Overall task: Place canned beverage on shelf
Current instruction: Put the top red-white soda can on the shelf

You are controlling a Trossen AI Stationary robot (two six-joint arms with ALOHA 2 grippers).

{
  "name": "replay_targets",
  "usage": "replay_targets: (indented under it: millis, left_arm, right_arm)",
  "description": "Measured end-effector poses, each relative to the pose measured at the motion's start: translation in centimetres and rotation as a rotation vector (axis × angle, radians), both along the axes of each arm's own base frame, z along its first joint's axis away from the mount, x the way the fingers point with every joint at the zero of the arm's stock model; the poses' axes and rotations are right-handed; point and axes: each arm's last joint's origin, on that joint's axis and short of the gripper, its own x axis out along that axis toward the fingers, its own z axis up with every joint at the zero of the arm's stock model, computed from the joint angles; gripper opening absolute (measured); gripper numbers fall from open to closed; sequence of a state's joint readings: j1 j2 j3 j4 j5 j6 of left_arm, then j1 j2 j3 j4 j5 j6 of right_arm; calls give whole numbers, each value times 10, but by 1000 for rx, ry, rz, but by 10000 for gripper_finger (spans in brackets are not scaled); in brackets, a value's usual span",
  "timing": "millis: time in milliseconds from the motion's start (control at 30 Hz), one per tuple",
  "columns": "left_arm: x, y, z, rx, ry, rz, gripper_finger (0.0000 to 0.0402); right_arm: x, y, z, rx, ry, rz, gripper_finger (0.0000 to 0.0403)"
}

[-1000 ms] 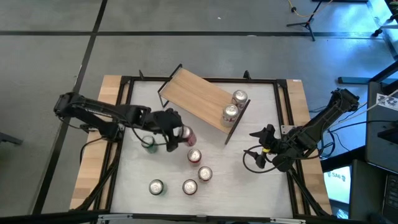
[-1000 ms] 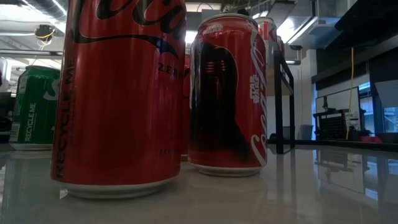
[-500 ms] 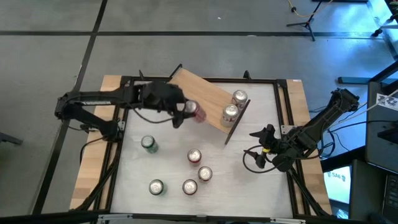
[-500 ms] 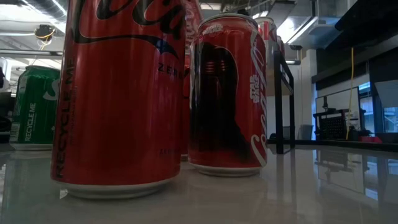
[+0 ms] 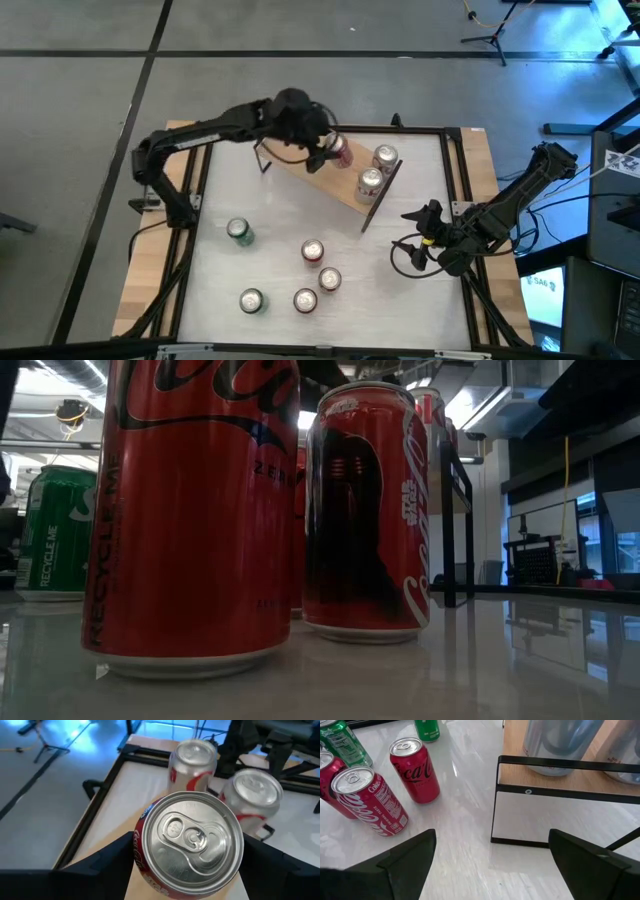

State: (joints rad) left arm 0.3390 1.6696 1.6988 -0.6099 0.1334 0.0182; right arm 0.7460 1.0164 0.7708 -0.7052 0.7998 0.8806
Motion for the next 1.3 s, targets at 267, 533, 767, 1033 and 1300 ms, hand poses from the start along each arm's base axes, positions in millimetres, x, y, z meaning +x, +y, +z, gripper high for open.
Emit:
replay_targets:
  millis: [267, 533, 767, 1033, 1300]
  left_arm:
    - [21, 40, -17, -40, 23, -32, 279]
    - [27, 54, -34, -65, 57, -20, 279]
    - [32, 53, -38, -64, 55, -26, 279]
    - [36, 52, -37, -50, 25, -23, 279]
    - [43, 47, -43, -50, 30, -39, 279]
  right_arm:
    - [0, 0, 0, 0, 0, 0, 381]
    - [0, 0, 0, -24, 5, 12, 381]
    - [0, 0, 0, -27, 3, 10, 381]
    - [0, 0, 0, -27, 3, 10, 381]
    - [0, 0, 0, -27, 3, 10, 381]
